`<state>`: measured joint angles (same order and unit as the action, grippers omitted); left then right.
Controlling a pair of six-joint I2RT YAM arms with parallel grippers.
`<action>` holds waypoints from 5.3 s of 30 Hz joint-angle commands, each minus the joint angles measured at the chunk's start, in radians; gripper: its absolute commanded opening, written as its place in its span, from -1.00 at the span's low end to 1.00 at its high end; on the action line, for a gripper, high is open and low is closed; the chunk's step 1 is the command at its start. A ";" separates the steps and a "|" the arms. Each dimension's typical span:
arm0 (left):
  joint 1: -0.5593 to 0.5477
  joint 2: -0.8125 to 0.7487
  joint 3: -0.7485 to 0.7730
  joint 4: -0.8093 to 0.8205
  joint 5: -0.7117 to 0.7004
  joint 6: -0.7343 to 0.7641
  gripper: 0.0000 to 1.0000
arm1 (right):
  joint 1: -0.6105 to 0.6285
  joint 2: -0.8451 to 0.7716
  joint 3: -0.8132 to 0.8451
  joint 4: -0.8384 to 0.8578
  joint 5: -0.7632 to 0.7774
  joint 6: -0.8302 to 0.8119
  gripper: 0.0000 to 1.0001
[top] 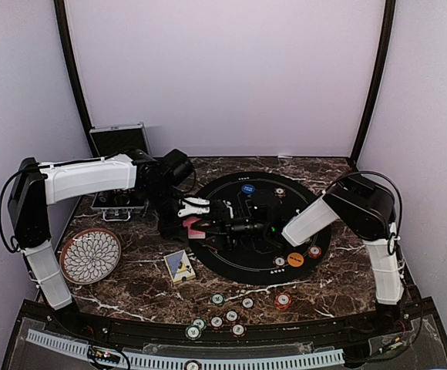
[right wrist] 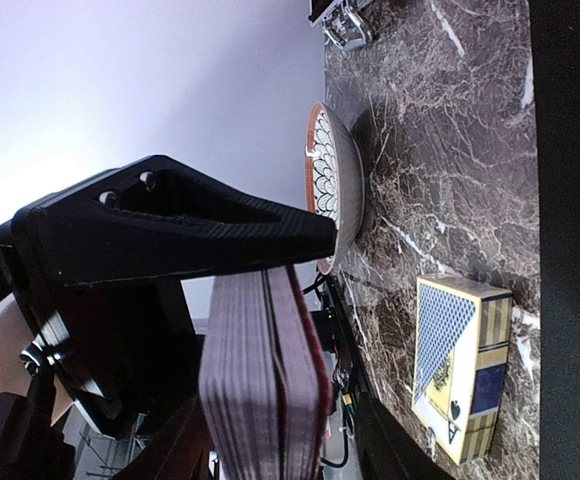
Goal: Distribute texas hold em gaming equipment
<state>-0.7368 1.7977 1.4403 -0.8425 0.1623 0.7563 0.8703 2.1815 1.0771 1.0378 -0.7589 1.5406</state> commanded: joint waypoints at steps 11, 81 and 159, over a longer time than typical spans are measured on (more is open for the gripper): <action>-0.001 -0.026 0.017 -0.033 -0.002 -0.007 -0.26 | 0.006 0.008 0.090 -0.009 0.007 -0.009 0.14; -0.001 -0.043 0.063 -0.078 -0.008 -0.054 -0.51 | -0.041 -0.106 0.010 -0.291 0.034 -0.191 -0.22; 0.067 -0.134 -0.016 -0.073 0.000 -0.074 -1.00 | -0.255 0.157 0.578 -0.894 0.011 -0.520 -1.00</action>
<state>-0.6758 1.7027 1.4174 -0.8921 0.1417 0.6907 0.5854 2.2822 1.5520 0.2535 -0.7933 1.0889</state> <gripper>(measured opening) 0.682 0.006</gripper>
